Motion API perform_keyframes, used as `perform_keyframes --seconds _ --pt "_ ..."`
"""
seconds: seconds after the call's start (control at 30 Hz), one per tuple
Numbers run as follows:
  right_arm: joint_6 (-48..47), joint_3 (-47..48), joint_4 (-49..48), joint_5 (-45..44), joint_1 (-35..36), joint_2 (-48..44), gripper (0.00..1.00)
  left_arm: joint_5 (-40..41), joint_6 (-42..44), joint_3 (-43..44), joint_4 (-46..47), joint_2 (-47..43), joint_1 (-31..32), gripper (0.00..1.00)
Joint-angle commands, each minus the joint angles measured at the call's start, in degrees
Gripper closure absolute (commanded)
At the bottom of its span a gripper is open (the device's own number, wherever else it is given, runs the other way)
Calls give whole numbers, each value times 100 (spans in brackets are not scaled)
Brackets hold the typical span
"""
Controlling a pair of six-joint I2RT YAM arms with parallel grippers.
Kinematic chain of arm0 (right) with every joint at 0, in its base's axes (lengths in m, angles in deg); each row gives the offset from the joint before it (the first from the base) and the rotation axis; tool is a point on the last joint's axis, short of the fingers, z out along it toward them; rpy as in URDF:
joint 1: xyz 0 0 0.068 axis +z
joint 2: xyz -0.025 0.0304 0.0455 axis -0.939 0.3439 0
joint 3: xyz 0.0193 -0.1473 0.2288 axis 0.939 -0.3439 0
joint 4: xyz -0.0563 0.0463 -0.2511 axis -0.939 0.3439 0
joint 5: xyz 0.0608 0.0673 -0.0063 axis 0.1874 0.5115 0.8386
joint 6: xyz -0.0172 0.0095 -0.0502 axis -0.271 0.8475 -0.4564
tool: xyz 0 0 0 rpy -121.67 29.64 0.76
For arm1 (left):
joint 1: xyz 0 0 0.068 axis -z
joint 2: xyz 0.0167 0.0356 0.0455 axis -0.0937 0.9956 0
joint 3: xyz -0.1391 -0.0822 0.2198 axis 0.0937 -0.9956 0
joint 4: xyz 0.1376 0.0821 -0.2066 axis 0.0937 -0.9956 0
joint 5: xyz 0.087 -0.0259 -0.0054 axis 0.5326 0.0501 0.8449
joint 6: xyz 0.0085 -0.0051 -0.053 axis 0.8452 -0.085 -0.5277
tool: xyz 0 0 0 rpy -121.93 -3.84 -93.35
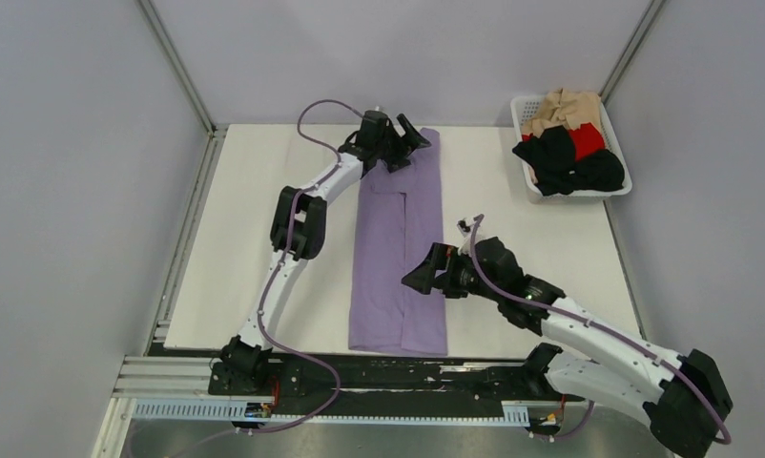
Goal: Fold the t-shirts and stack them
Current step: Rotate the tshirt 90 degrees, then grab the bottom of the folded rectangular tshirt with both arms
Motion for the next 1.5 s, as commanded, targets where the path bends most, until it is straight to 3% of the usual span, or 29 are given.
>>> perform_keyframes --seconds 0.0,0.1,0.17,0.33,0.53,0.8,0.97,1.03,1.23,1.47 --pt "188 -247 439 -1026 -9 -874 0 393 1268 -439 -808 -1615 32 0" --pt "231 -301 829 -1482 -77 -1246 0 -105 2084 -1205 -1294 -2767 48 0" --pt "229 -257 1062 -1676 -130 -1376 0 -77 2551 -2196 -1458 -3663 117 0" --pt "8 -186 1153 -1824 -177 -1358 0 1021 3047 -5324 -1418 -5896 404 0" --pt "-395 33 1190 -1744 -252 -808 0 1519 2401 -8063 -1476 -7996 871 0" --pt "-350 -10 1551 -1601 -283 -736 0 1476 1250 -10241 -2253 -10368 2074 2" --pt "-408 -300 1541 -1469 -278 -1015 0 1122 1083 -10885 -2629 -11030 2399 8" --pt "-435 -393 1497 -1227 -278 -1083 0 951 942 -11069 -2574 -11100 2513 15" --pt "-388 -588 1479 -909 -279 -1072 0 759 812 -11286 -2275 -10554 2585 36" --pt "-374 -617 1483 -849 -281 -924 0 611 762 -11393 -1689 -9723 2585 47"
